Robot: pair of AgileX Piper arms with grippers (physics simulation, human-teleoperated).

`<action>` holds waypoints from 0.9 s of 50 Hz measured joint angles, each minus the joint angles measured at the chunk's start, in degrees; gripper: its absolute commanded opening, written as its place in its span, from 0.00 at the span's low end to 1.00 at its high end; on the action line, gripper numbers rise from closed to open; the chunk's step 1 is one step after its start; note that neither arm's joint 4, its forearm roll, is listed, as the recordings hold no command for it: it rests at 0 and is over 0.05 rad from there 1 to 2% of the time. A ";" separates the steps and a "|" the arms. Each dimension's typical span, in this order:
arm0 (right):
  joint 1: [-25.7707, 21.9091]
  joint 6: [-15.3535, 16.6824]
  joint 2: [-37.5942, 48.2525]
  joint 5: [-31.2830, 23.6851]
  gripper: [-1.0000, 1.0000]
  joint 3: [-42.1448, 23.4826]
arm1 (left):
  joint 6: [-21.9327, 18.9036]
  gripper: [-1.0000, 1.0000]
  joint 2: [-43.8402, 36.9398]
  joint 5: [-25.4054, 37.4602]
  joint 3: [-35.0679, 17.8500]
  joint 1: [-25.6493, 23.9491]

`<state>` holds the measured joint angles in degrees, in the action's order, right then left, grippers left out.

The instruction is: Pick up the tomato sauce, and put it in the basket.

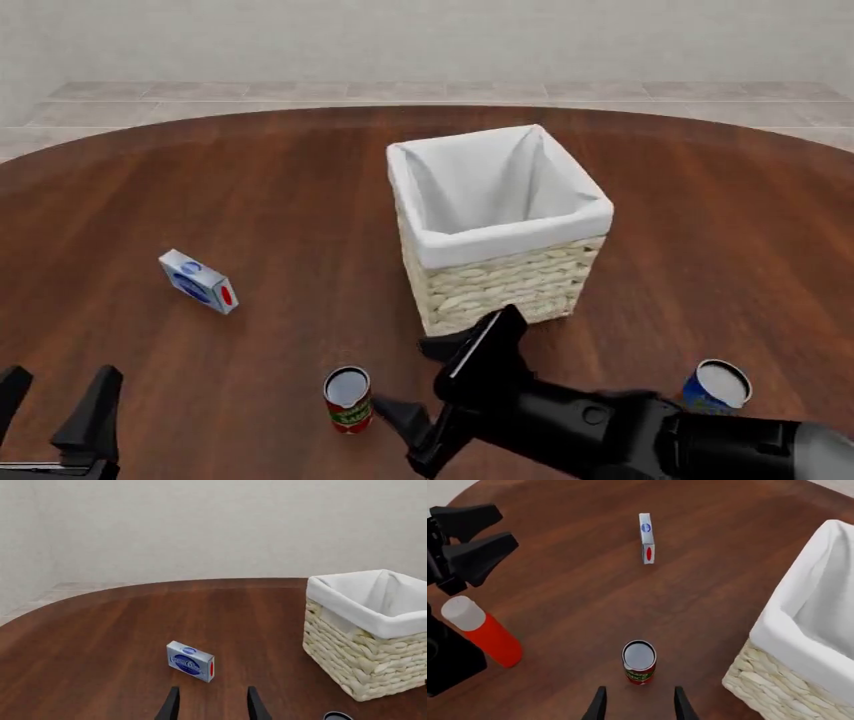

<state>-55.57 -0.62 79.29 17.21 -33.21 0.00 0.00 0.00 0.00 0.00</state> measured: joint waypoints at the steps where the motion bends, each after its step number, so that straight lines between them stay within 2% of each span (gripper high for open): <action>1: -0.12 -0.02 0.38 0.10 1.00 -0.16 | 0.00 1.00 0.00 0.00 0.00 0.00; 45: -0.03 -0.76 14.87 1.83 1.00 -7.22 | 0.00 1.00 0.00 0.00 0.00 0.00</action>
<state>-55.60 -1.38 94.17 19.03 -40.43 0.00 0.00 0.00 0.00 0.00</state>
